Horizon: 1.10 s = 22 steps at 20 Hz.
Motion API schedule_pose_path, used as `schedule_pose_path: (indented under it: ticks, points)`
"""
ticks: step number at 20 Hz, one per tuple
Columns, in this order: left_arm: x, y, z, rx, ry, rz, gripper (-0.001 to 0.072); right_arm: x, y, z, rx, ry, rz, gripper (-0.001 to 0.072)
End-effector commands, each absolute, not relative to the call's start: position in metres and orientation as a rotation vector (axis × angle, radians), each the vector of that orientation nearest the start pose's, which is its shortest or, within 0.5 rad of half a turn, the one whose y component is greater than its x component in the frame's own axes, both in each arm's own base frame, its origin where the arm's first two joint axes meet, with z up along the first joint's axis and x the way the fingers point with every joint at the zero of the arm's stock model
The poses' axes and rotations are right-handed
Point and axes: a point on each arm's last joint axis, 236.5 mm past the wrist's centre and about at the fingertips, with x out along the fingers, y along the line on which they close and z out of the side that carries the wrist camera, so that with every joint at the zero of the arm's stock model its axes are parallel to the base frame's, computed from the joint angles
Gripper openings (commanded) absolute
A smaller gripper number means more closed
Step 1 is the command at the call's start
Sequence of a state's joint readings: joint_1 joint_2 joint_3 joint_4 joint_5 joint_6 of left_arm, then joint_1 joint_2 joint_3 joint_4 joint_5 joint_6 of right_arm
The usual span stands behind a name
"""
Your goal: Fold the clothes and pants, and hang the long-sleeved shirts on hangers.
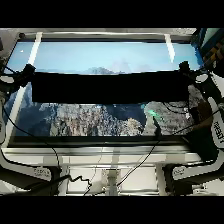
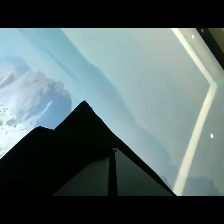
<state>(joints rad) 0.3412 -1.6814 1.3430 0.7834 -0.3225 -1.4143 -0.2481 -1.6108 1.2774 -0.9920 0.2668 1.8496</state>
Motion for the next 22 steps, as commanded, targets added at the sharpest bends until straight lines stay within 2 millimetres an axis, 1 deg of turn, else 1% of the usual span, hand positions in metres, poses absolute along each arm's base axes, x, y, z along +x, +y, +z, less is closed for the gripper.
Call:
schedule_pose_path:
  ticks: [1,3,4,5,6,7,9,11,12,13,14,16,17,18,19,20,21,22]
  points:
    - [0.591,0.152,0.012,-0.758,0.443,0.311,0.0009,0.587,-0.116,0.019,0.916,0.414,-0.349,0.0021]
    - [0.596,0.153,0.013,-0.749,0.41,0.328,0.001,0.588,-0.119,0.006,0.915,0.424,-0.362,0.0023]
    - [0.597,0.153,0.013,-0.746,0.405,0.329,0.0034,0.588,-0.119,0.004,0.913,0.427,-0.364,0.0111]
    - [0.598,0.152,0.013,-0.745,0.406,0.327,0.0216,0.589,-0.119,0.004,0.911,0.424,-0.364,0.0384]
    - [0.597,0.151,0.013,-0.746,0.411,0.325,0.0629,0.588,-0.118,0.005,0.909,0.429,-0.361,0.0657]
    - [0.596,0.147,0.013,-0.751,0.424,0.313,0.07,0.587,-0.116,0.006,0.906,0.442,-0.355,0.069]
    - [0.589,0.135,0.016,-0.768,0.484,0.265,0.0703,0.582,-0.11,0.01,0.883,0.477,-0.336,0.0689]
    - [0.574,0.122,0.022,-0.777,0.566,0.203,0.0692,0.576,-0.106,0.018,0.841,0.501,-0.316,0.069]
    - [0.562,0.119,0.026,-0.768,0.616,0.173,0.0591,0.573,-0.104,0.025,0.815,0.511,-0.306,0.0689]
    - [0.548,0.121,0.031,-0.731,0.661,0.156,0.0461,0.57,-0.102,0.031,0.789,0.519,-0.297,0.0689]
    - [0.535,0.125,0.036,-0.688,0.699,0.149,0.0462,0.567,-0.102,0.039,0.758,0.521,-0.289,0.0689]
    - [0.497,0.137,0.041,-0.601,0.79,0.16,0.0462,0.562,-0.103,0.053,0.701,0.512,-0.281,0.0689]
    - [0.476,0.144,0.039,-0.572,0.833,0.177,0.0462,0.561,-0.104,0.06,0.688,0.506,-0.277,0.069]
    - [0.452,0.149,0.033,-0.558,0.89,0.193,0.0462,0.56,-0.104,0.064,0.681,0.5,-0.275,0.0689]
    - [0.431,0.152,0.024,-0.564,0.945,0.207,0.047,0.559,-0.104,0.067,0.671,0.497,-0.273,0.069]
    - [0.416,0.152,0.013,-0.593,0.986,0.216,0.0507,0.558,-0.104,0.068,0.664,0.501,-0.272,0.0689]
    - [0.406,0.15,0.002,-0.638,1.011,0.219,0.0611,0.557,-0.103,0.067,0.663,0.511,-0.271,0.0689]
    - [0.404,0.145,-0.007,-0.694,1.018,0.213,0.0709,0.555,-0.101,0.065,0.664,0.524,-0.271,0.0689]
